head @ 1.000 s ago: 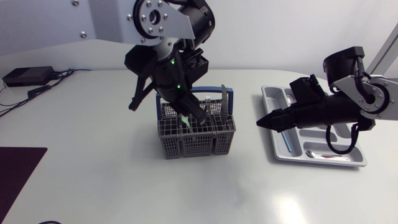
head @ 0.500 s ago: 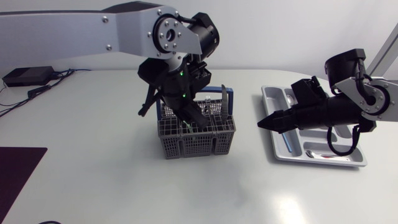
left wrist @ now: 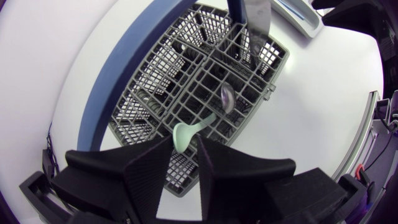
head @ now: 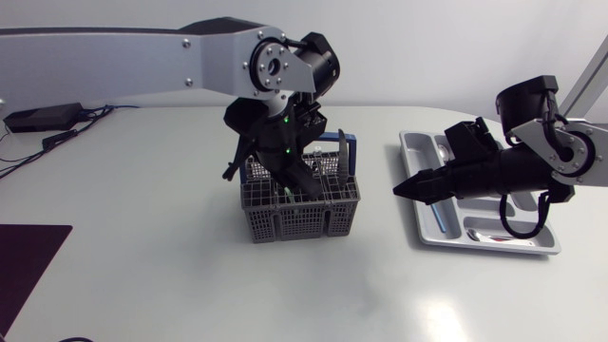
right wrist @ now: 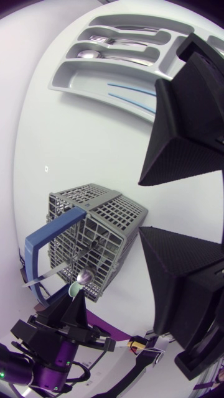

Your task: Unload the cutlery basket into the drawer organizer.

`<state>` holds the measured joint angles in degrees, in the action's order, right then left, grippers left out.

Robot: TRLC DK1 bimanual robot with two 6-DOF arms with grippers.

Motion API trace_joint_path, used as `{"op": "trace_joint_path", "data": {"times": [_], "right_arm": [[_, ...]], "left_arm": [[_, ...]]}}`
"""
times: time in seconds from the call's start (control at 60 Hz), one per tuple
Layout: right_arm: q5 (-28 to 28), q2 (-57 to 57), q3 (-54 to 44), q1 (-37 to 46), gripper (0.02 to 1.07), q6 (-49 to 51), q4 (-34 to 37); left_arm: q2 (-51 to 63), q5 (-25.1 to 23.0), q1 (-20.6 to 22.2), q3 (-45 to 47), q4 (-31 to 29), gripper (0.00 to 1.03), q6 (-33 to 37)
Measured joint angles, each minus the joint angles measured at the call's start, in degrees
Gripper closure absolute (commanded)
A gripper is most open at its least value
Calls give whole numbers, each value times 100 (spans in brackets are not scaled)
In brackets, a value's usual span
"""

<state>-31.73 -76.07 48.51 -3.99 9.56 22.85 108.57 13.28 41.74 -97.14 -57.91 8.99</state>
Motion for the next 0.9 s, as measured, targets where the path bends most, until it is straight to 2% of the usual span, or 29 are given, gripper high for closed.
{"op": "trace_joint_path", "data": {"times": [0.05, 0.167, 0.233, 0.717, 0.9], "right_arm": [[0, 0, 0, 0, 56, 15, 0], [-2, 0, 0, 0, 56, 24, 0], [-15, 0, 0, 0, 56, 42, 0], [-20, 0, 0, 4, 56, 83, 0], [-20, 0, 0, 4, 56, 83, 0]], "left_arm": [[22, 0, 0, 0, 37, 59, 0], [24, -24, 0, 2, 160, 80, 0], [24, -42, 0, 4, 254, 83, 0], [24, -39, 0, 125, 400, 84, 0], [22, -39, 4, 125, 354, 68, 2]]}}
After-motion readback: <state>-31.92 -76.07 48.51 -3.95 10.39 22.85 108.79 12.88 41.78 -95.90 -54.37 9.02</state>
